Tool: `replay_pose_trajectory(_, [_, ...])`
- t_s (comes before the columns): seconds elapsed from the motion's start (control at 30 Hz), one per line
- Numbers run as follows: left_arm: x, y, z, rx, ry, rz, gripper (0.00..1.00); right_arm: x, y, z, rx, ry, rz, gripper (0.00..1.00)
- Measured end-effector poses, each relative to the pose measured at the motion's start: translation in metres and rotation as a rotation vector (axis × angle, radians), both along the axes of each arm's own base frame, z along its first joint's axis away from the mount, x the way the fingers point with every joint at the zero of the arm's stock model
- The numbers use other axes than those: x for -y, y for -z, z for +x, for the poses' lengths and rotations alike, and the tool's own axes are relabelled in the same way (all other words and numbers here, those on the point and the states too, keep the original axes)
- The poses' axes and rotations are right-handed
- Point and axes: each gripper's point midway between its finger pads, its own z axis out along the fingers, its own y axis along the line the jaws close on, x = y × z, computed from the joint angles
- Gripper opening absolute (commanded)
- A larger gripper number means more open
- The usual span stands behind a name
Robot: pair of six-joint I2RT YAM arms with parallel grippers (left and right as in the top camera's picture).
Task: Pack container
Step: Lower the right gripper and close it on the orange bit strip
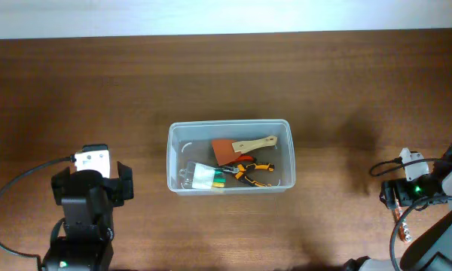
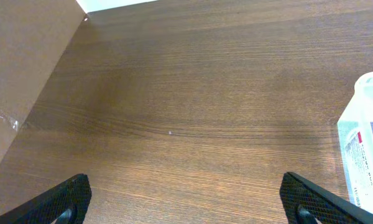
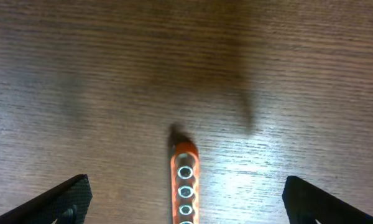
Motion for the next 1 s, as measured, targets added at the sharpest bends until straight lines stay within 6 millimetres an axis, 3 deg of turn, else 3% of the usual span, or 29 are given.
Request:
replay_pose_trajectory(0.23, [0.000, 0.000, 0.000, 0.000, 0.000, 0.000, 0.99, -0.003, 0.015, -0.003, -0.023, -0.010, 0.020, 0.99])
replay_pose_trajectory(1.0, [0.000, 0.000, 0.000, 0.000, 0.000, 0.000, 0.99, 0.006, 0.023, -0.008, -0.067, -0.037, -0.018, 0.99])
